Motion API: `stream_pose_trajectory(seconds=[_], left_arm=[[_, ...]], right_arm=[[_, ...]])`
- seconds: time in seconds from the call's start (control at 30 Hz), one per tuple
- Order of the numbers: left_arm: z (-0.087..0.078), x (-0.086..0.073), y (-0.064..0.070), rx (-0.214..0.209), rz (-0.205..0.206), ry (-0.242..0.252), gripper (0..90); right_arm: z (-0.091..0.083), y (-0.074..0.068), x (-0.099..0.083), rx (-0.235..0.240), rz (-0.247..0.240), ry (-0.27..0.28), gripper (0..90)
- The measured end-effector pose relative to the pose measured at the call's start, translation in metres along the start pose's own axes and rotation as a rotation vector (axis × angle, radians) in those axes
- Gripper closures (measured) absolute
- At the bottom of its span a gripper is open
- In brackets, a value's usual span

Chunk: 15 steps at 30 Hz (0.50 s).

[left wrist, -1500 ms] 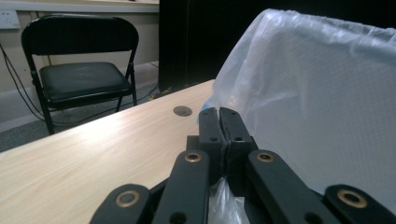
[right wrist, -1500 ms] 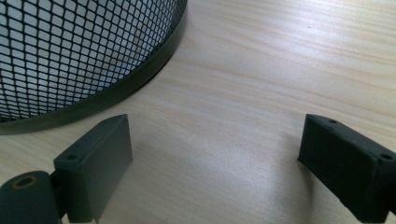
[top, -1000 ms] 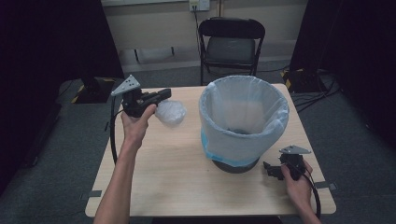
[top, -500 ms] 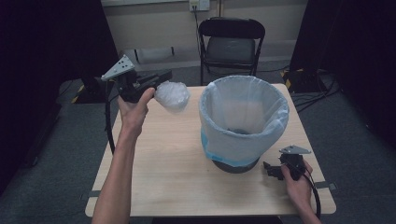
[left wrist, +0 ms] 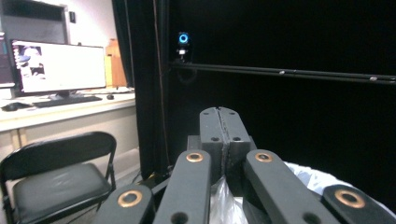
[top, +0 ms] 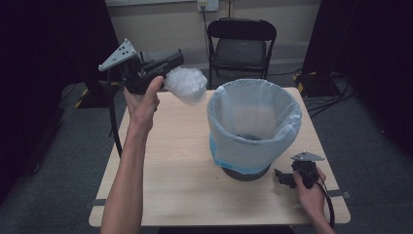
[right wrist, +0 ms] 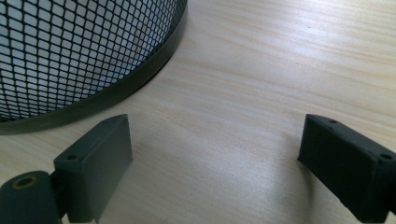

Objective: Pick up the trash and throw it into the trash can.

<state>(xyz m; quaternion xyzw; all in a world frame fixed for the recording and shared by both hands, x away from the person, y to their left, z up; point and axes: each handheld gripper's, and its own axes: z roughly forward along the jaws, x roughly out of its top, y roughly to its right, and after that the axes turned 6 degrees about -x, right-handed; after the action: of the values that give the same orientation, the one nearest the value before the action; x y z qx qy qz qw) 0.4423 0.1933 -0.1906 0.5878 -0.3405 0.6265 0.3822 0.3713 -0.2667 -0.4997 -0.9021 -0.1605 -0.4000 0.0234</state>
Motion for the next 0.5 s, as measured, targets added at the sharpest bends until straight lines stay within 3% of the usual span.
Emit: stream_pose_trajectory(seconds=[0.2, 0.4, 0.5], left_arm=[[0.012, 0.013, 0.01, -0.04, 0.016, 0.038, 90.0], [0.023, 0.015, 0.018, -0.075, 0.014, 0.066, 90.0], [0.036, 0.016, 0.025, -0.114, 0.009, 0.077, 90.0]], right_arm=[[0.0, 0.0, 0.0, 0.0, 0.0, 0.0, 8.6], [0.0, 0.0, 0.0, 0.0, 0.0, 0.0, 8.6], [0.0, 0.0, 0.0, 0.0, 0.0, 0.0, 8.6]])
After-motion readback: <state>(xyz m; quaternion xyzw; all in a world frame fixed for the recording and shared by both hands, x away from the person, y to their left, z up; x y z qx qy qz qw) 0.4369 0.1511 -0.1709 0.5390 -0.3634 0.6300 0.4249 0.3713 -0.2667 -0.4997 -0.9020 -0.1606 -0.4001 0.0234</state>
